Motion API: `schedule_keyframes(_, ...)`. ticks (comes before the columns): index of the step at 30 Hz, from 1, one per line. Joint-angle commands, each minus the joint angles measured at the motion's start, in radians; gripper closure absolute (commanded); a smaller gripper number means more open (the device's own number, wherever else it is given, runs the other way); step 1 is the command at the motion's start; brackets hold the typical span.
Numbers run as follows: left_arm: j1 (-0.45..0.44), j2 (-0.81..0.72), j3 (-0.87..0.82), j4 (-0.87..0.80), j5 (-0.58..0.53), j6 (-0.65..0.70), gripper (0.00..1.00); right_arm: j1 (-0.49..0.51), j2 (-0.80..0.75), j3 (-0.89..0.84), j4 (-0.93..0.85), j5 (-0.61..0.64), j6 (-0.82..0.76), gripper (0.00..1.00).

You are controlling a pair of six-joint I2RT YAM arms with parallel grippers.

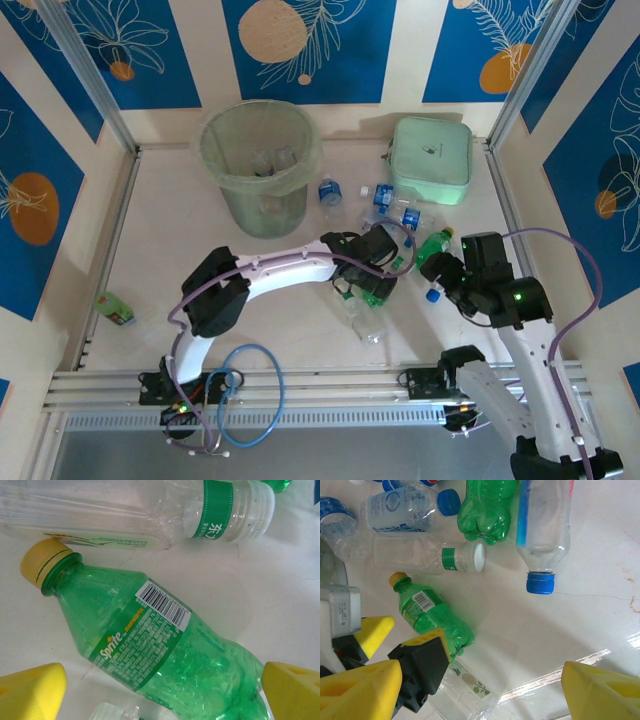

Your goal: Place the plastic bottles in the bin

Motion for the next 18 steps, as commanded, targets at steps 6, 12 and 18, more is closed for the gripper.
schedule_keyframes(6,0.028,0.098,0.074,-0.056,-0.011,-0.043,0.0,-0.072,-0.017,-0.023,-0.011,-0.081,-0.063,0.16)
schedule_keyframes(12,0.05,0.133,0.091,-0.043,0.007,-0.059,0.03,-0.127,-0.016,-0.028,-0.012,-0.111,-0.106,0.16)
schedule_keyframes(18,0.066,0.175,0.126,-0.044,0.043,-0.068,0.06,-0.173,-0.016,-0.039,-0.006,-0.137,-0.137,0.16)
